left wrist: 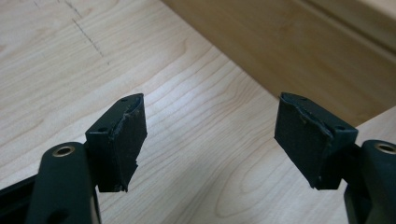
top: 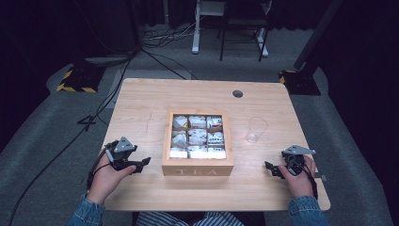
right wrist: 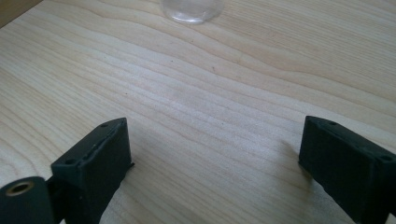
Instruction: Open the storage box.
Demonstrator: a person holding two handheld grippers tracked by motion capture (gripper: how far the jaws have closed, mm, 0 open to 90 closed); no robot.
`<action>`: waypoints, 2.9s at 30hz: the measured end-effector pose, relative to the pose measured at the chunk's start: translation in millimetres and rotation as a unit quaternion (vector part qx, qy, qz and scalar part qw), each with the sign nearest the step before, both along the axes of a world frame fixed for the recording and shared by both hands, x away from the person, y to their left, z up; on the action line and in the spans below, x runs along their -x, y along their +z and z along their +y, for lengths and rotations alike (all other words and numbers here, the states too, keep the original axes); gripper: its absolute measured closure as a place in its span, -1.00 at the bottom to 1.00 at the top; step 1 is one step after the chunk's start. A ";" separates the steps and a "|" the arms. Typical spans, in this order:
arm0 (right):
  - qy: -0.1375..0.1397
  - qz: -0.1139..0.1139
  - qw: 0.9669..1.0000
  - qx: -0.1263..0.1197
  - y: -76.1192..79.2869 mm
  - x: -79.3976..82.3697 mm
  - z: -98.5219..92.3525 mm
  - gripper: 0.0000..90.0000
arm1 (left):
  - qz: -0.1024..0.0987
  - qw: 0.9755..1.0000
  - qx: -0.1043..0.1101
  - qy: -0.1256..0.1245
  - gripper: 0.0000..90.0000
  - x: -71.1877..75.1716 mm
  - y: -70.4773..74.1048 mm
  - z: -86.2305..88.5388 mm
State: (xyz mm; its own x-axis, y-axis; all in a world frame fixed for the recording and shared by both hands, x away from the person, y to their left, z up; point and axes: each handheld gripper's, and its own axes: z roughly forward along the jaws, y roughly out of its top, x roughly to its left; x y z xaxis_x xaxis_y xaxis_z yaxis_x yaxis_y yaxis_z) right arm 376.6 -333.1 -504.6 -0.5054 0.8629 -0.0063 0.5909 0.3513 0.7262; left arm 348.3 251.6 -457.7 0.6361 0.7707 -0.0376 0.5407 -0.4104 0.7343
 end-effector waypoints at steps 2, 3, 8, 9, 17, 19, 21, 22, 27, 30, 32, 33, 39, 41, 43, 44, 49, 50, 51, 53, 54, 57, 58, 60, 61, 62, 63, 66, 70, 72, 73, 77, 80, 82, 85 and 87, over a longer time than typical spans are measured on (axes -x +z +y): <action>0.000 0.000 1.000 0.000 0.0 0.0 0.0 -0.80 | -0.004 1.000 0.004 -0.004 -0.42 2.1 4.5 -2.6; 0.000 0.000 1.000 0.000 0.0 0.0 0.0 -0.80 | -0.007 1.000 0.004 -0.008 -0.42 3.0 6.8 -4.0; -0.001 -0.001 1.000 -0.001 -0.1 0.5 0.2 -0.80 | -0.012 0.999 0.008 -0.029 -0.42 8.0 15.6 -13.2; -0.001 0.000 1.000 -0.001 -0.1 0.6 0.2 -0.80 | -0.010 0.999 0.012 -0.033 -0.42 9.3 16.7 -15.4; 0.000 0.000 1.000 0.000 -0.1 0.9 0.0 -0.80 | -0.008 0.998 0.012 -0.068 -0.42 18.2 24.7 -28.6; 0.000 0.000 1.000 0.000 -0.1 1.0 0.0 -0.80 | -0.006 0.997 0.017 -0.076 -0.42 20.2 25.9 -32.1; 0.000 -0.001 1.000 0.000 -0.1 1.0 0.0 -0.80 | -0.006 0.996 0.018 -0.084 -0.43 21.9 26.6 -35.4; 0.001 -0.001 1.000 0.000 -0.1 1.0 0.0 -0.80 | -0.004 0.996 0.019 -0.091 -0.43 23.3 26.6 -39.0; 0.000 -0.001 1.000 0.000 -0.1 1.0 0.0 -0.80 | -0.002 0.994 0.021 -0.104 -0.44 25.1 25.4 -46.4; 0.000 0.000 1.000 0.000 -0.1 1.0 0.0 -0.80 | 0.000 0.993 0.029 -0.113 -0.46 26.0 21.8 -53.6; 0.000 -0.001 1.000 0.000 -0.1 1.0 0.0 -0.80 | 0.002 0.992 0.034 -0.118 -0.47 26.2 19.7 -57.1; 0.000 0.000 1.000 0.000 0.0 1.1 0.0 -0.80 | 0.005 0.992 0.037 -0.119 -0.49 26.2 18.7 -58.8; 0.000 0.000 1.000 0.000 -0.1 1.0 0.0 -0.80 | 0.013 0.992 0.031 -0.119 -0.49 25.2 11.1 -63.0; 0.000 0.000 1.000 0.000 -0.1 1.0 0.0 -0.80 | 0.010 0.993 0.026 -0.113 -0.44 24.6 9.4 -64.6; 0.000 0.000 1.000 0.000 0.0 1.1 0.0 -0.80 | 0.006 0.994 0.018 -0.112 -0.43 25.1 8.0 -66.2; 0.000 -0.001 1.000 0.000 -0.1 1.0 0.0 -0.80 | -0.003 0.994 0.008 -0.109 -0.39 25.4 7.9 -66.5; 0.000 0.000 1.000 0.000 -0.1 1.0 0.0 -0.80 | -0.009 0.995 0.000 -0.104 -0.27 25.1 8.2 -65.3; 0.000 0.000 1.000 0.000 -0.1 1.0 0.0 -0.80 | -0.011 0.995 -0.003 -0.101 -0.19 25.2 8.1 -65.2; 0.000 0.000 1.000 0.000 -0.1 1.0 0.0 -0.80 | -0.013 0.995 -0.005 -0.099 -0.19 24.9 7.9 -65.0; 0.001 -0.001 1.000 0.000 -0.1 1.0 0.0 -0.80 | -0.014 0.995 -0.004 -0.098 -0.11 24.6 8.0 -64.1; 0.000 -0.001 1.000 0.000 -0.1 1.0 0.0 -0.80 | -0.013 0.995 -0.002 -0.098 -0.08 24.6 8.1 -63.9; 0.000 0.000 1.000 0.000 0.0 1.0 0.0 -0.80 | -0.014 0.995 -0.006 -0.099 -0.07 25.2 8.5 -63.9; 0.000 0.000 1.000 0.000 -0.1 1.0 0.0 -0.80 | -0.013 0.995 -0.007 -0.099 -0.07 25.2 8.6 -63.9; 0.000 0.000 1.000 0.000 -0.1 1.0 0.0 -0.80 | -0.013 0.995 -0.006 -0.100 -0.06 25.2 8.7 -63.7; 0.000 -0.001 1.000 0.000 -0.1 1.0 0.0 -0.80 | -0.012 0.995 -0.005 -0.100 -0.06 25.2 8.9 -63.5; 0.000 0.000 1.000 0.000 0.0 1.0 0.0 -0.80 | -0.012 0.995 -0.005 -0.101 -0.05 25.2 9.1 -63.4; 0.000 0.000 1.000 0.000 0.0 1.1 0.0 -0.80 | -0.012 0.995 -0.005 -0.100 -0.04 25.2 9.2 -63.4; 0.000 -0.001 1.000 0.000 0.0 1.0 0.0 -0.80 | -0.015 0.995 -0.007 -0.100 -0.04 25.3 9.7 -63.9; 0.001 0.000 1.000 0.000 0.0 1.0 0.0 -0.80 | -0.014 0.995 -0.003 -0.100 -0.03 24.8 10.1 -63.8; 0.000 0.000 1.000 0.000 0.0 1.0 0.0 -0.80 | -0.018 0.995 -0.001 -0.101 -0.03 24.0 10.3 -63.0; 0.001 -0.001 1.000 0.000 0.0 1.0 0.0 -0.80 | -0.017 0.995 -0.001 -0.101 -0.03 24.0 10.5 -63.2; 0.000 0.000 1.000 -0.001 0.0 1.0 0.0 -0.80 | -0.022 0.995 -0.005 -0.098 -0.04 24.9 12.0 -63.7; 0.001 0.000 1.000 -0.001 0.0 1.0 0.0 -0.80 | -0.030 0.995 -0.006 -0.094 -0.04 26.5 14.3 -63.9; 0.001 0.000 1.000 -0.001 0.0 1.0 0.0 -0.80 | -0.039 0.995 -0.007 -0.092 -0.04 27.8 15.7 -64.0; 0.001 0.000 1.000 -0.001 0.0 0.9 0.0 -0.80 | -0.047 0.995 -0.004 -0.090 -0.04 28.9 18.0 -63.8; 0.001 0.000 1.000 -0.001 0.0 1.0 -0.1 -0.80 | -0.052 0.995 -0.003 -0.089 -0.05 29.3 19.5 -64.3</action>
